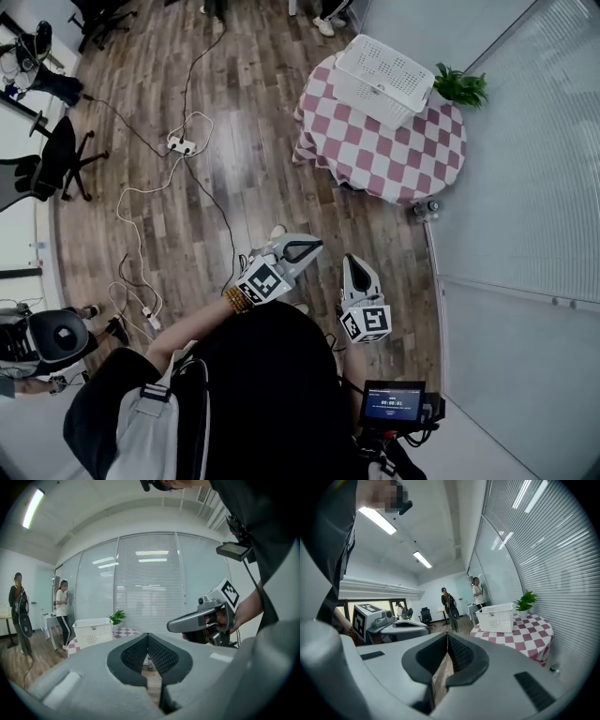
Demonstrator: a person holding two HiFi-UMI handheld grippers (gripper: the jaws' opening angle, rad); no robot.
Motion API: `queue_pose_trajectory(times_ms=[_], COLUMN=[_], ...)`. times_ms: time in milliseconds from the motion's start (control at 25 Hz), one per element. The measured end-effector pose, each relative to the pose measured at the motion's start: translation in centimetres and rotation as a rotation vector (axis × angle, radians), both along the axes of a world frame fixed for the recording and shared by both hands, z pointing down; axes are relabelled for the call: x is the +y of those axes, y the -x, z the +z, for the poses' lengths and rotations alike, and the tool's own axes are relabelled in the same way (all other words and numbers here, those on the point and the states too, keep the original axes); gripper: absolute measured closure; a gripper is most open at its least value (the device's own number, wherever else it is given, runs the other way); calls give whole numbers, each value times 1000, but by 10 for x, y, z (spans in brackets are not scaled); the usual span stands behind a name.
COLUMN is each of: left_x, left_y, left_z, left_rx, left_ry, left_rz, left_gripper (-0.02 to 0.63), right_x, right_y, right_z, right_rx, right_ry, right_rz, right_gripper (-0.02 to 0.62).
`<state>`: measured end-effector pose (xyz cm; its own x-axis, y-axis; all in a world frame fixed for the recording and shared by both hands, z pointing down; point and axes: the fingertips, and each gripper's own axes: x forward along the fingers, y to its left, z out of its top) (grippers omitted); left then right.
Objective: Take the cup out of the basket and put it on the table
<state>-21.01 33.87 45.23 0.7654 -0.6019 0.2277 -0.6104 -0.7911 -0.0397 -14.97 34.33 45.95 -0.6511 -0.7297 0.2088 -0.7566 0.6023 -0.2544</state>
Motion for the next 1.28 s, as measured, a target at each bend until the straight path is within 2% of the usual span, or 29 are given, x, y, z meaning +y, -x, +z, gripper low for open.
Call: queue_pose_trajectory(times_ms=[480,680,800,960,1160,1280], left_x=[-101,-144,-169,-195,-224,-239], left_y=[44,60,67,62,59,56], left_z=[8,19,17,8,7,11], left_rx=[40,37,87,113,95,93], left_ry=[13,73,120,95,73,100], left_rz=[-26,-37,-63,-51,-43,-63], left_gripper=[601,601,601,601,601,601], right_x=[-88,-122,-144,-168,-184,-196], right_y=[53,67,75,82,74,57], right_z=[-7,-8,-8,-12,-9,-4], right_rx=[100,122,119,128,163,150], right_ry=[19,41,53,48,65,86], right_rz=[-72,-58,-23,15,30,64], right_gripper=[585,586,585,585,586,585])
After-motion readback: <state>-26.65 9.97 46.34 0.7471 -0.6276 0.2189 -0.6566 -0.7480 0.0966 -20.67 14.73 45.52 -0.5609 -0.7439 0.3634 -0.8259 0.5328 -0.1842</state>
